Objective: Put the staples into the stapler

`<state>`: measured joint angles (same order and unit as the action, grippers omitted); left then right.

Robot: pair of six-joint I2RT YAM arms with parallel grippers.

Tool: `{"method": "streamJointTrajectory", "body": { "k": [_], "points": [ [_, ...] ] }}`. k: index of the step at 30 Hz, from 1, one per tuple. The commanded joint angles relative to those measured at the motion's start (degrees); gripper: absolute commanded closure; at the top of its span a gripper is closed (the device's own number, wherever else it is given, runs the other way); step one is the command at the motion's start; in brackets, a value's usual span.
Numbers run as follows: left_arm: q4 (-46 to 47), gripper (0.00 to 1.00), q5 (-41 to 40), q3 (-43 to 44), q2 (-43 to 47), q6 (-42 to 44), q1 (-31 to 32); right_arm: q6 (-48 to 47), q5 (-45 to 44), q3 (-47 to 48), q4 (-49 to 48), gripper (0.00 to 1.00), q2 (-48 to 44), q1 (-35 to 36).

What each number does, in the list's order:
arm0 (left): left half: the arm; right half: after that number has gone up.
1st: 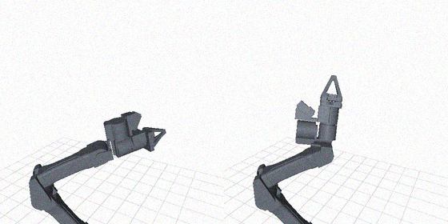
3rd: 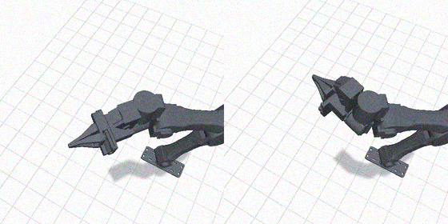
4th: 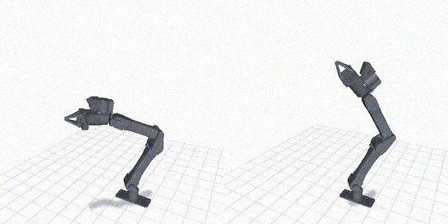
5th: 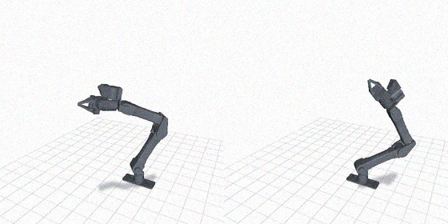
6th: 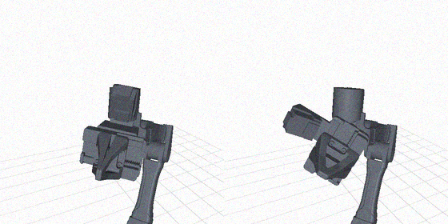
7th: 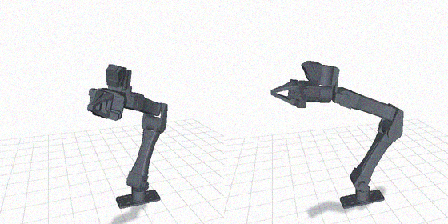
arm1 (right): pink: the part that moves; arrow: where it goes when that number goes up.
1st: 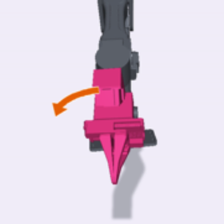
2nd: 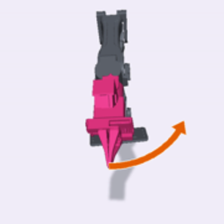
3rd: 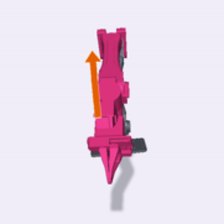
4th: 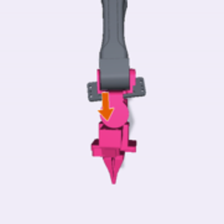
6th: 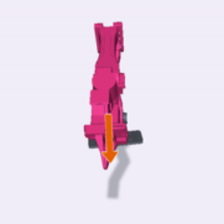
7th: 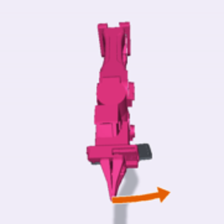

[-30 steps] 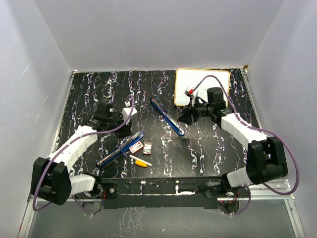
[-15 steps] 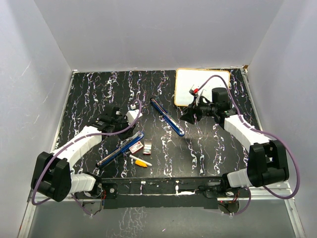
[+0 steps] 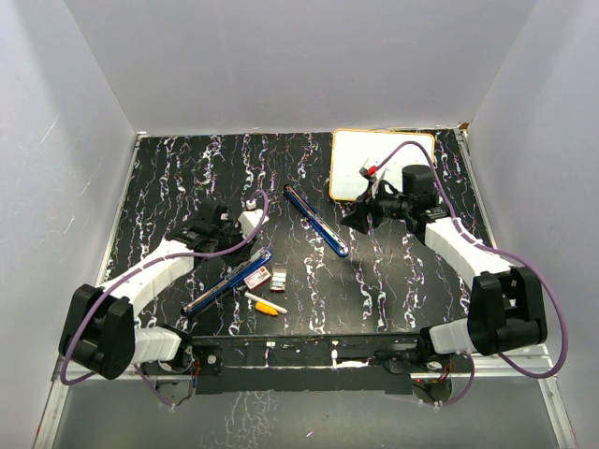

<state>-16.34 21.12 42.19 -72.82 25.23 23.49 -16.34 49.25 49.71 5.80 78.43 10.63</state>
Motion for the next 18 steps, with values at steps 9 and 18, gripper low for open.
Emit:
{"method": "streamJointTrajectory", "body": {
  "k": [9, 18],
  "points": [
    [-0.1, 0.99, -0.9, -0.1, 0.8, -1.9, 0.5, 0.7, -1.4, -0.9, -3.4, 0.39, -3.2, -1.7],
    [-0.3, 0.99, -1.6, 0.8, -0.3, -1.9, 1.1, 0.9, -1.0, -0.8, -3.3, 0.37, -2.8, -1.9]
  ]
}}
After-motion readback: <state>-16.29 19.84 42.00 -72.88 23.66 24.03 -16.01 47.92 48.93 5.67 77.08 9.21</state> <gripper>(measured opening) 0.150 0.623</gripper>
